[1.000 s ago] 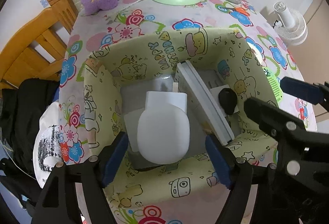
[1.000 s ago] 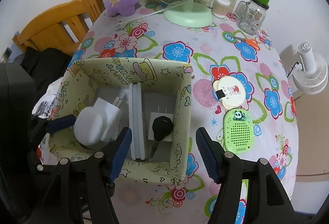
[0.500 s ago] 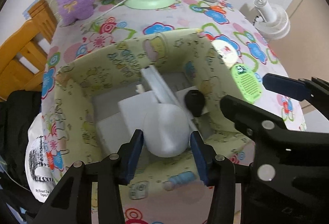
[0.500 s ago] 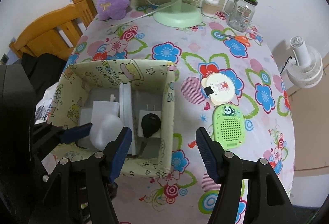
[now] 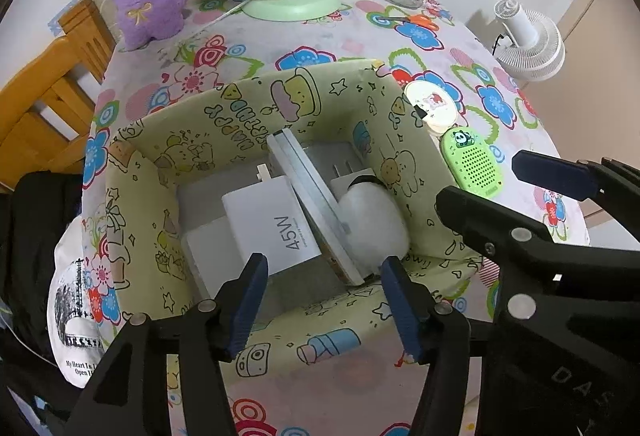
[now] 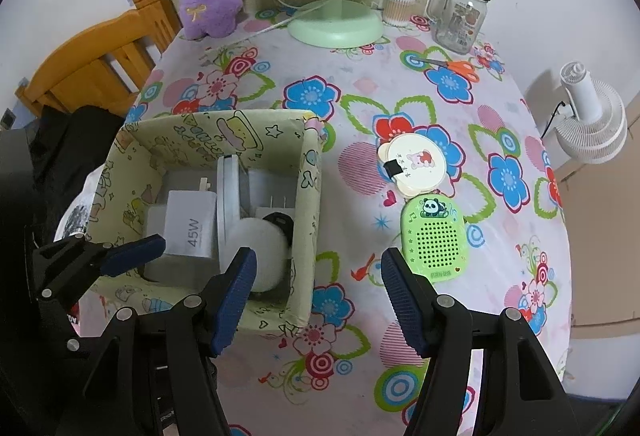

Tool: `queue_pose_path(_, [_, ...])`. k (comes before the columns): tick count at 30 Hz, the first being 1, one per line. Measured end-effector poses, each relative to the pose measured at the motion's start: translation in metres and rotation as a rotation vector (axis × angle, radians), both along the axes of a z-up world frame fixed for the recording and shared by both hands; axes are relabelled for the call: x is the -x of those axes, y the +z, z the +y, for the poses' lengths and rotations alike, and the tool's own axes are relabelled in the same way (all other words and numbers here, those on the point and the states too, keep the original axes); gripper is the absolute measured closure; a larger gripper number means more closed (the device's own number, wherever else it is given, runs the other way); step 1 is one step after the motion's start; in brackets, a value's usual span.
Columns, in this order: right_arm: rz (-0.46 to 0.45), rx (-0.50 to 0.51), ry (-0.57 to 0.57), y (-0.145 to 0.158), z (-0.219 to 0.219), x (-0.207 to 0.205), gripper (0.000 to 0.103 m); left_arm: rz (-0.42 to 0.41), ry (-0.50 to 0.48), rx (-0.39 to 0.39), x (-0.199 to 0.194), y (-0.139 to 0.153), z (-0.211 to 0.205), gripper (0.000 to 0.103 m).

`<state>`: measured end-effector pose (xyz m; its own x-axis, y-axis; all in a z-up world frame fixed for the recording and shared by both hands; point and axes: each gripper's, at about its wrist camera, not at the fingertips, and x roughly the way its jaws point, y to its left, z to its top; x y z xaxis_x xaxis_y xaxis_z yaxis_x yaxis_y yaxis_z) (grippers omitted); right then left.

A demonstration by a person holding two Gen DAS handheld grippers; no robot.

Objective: Organize rigid objects
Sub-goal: 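Open left gripper and withdraw both grippers from the box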

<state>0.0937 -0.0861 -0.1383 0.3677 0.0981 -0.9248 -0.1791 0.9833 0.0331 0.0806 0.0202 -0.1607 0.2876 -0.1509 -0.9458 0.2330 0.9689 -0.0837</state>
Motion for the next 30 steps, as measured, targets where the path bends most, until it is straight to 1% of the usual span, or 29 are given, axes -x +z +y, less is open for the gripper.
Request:
queue_pose_path(4, [-0.005,-0.002,0.002,0.001,-0.002,0.0,0.035,0.001,0.007,-0.004,0.0,0.002,-0.002,0.039])
queue_pose_path(9, [-0.015,-0.006,0.008,0.006,-0.009,0.0,0.035,-0.019,0.005,-0.009,0.0,0.011,-0.011,0.03])
queue_pose_path(11, [-0.02,-0.01,0.008,0.009,-0.014,0.0,0.033,-0.027,0.002,-0.012,0.0,0.015,-0.016,0.027])
queue_pose_path(12, [-0.023,-0.011,0.009,0.01,-0.017,0.0,0.028,-0.031,0.002,-0.014,-0.001,0.017,-0.019,0.025])
queue_pose_path(13, [-0.028,-0.012,0.009,0.012,-0.02,0.0,0.025,-0.034,0.004,-0.016,-0.002,0.019,-0.022,0.024])
queue_pose_path(15, [-0.04,-0.015,0.009,0.015,-0.027,0.0,0.024,-0.04,0.009,-0.018,-0.003,0.022,-0.028,0.023])
queue_pose_path(21, [-0.046,-0.025,0.015,0.022,-0.053,-0.003,0.023,-0.055,0.032,-0.025,-0.004,0.031,-0.047,0.017])
queue_pose_path(30, [-0.054,-0.042,0.042,0.029,-0.094,-0.01,0.022,-0.066,0.068,-0.032,-0.007,0.04,-0.08,0.013])
